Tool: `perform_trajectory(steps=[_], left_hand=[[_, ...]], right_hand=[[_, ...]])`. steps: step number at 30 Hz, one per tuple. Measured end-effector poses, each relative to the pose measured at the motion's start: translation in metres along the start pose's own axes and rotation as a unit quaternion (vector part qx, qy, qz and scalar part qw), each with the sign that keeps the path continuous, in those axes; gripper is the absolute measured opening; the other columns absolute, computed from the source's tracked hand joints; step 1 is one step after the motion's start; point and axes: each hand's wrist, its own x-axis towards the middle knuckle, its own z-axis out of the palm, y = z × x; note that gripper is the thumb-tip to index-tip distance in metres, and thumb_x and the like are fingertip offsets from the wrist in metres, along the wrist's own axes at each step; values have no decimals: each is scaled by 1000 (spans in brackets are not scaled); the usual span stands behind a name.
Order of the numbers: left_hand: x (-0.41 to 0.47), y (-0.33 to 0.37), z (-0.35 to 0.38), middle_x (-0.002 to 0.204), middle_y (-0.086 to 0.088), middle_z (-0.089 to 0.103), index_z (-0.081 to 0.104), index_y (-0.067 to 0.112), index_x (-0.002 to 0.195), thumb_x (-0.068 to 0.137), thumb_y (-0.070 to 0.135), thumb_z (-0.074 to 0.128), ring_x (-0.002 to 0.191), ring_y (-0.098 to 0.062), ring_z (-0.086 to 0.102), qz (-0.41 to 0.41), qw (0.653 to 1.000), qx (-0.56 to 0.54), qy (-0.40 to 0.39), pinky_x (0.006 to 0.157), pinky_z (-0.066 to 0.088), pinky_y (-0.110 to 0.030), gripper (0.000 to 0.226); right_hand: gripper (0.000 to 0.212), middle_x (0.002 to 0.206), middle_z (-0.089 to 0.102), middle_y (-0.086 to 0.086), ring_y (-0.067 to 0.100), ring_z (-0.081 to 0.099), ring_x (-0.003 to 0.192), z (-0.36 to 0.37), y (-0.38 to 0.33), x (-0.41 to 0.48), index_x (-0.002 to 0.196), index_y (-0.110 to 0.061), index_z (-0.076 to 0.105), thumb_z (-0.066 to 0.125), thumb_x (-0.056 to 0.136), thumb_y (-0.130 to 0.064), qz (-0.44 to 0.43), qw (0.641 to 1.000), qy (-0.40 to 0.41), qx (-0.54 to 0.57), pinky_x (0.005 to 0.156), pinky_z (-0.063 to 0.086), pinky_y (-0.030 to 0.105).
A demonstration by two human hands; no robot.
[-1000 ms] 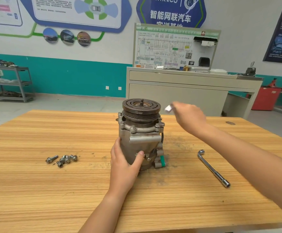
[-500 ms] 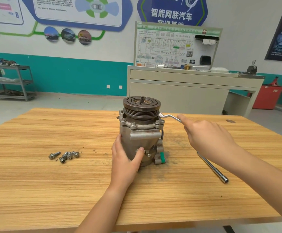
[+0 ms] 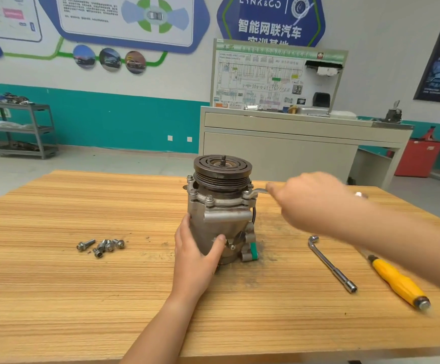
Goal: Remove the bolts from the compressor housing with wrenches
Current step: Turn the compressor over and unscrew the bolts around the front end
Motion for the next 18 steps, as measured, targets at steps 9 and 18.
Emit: perform_trajectory(steps=[9,18], left_hand=[[0,-1,0,151,5,23,15,26,148,81,38,66,135,-7,25,-1,1000,1,-2,107,27,-26,85],[-2,0,-2,149,5,24,16,28,148,80,41,65,135,-10,27,-10,1000,-1,-8,111,31,-34,85]], right_hand=[[45,83,59,2,23,57,78,39,39,49,126,-22,47,38,89,1,-17,998,55,11,46,29,25],[35,103,65,5,26,62,91,71,15,78,130,-12,43,38,96,-7,34,974,167,150,70,52,37]])
